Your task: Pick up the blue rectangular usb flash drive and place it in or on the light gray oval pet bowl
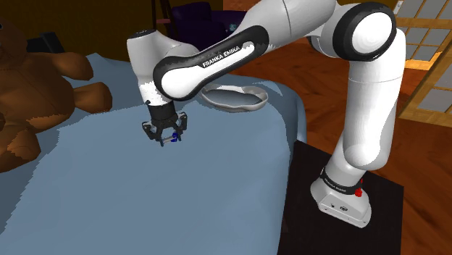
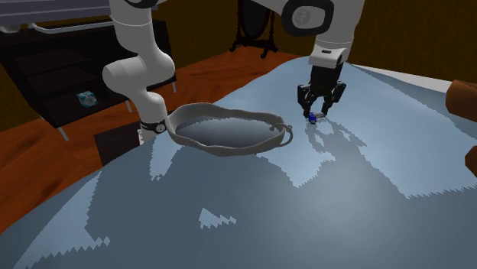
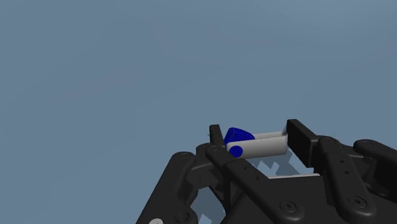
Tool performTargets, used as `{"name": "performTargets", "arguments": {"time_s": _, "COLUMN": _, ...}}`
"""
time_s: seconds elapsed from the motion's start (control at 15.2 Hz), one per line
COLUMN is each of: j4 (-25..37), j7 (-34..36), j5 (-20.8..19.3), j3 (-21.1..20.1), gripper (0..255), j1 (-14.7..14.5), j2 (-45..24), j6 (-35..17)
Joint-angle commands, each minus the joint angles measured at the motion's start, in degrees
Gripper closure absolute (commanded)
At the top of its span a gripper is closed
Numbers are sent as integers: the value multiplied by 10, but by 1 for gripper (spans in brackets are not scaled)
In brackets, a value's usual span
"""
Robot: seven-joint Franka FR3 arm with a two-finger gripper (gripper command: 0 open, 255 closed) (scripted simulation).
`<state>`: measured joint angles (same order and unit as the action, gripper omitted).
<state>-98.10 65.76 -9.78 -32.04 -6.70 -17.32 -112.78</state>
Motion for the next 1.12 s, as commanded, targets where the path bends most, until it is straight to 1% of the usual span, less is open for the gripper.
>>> {"name": "performTargets", "arguments": {"time_s": 0.0, "j4": -1, "j7": 0, "j5": 0, "j3": 0, "gripper": 255, "j1": 0, "j2": -1, "j6": 0}}
{"name": "performTargets", "arguments": {"time_s": 0.26, "j4": -1, "j7": 0, "j5": 0, "j3": 0, "gripper": 255, "j1": 0, "j2": -1, "j6": 0}}
{"name": "performTargets", "arguments": {"time_s": 1.06, "j4": 72, "j7": -9, "j5": 12, "j3": -5, "gripper": 255, "j1": -1, "j2": 15, "j6": 86}}
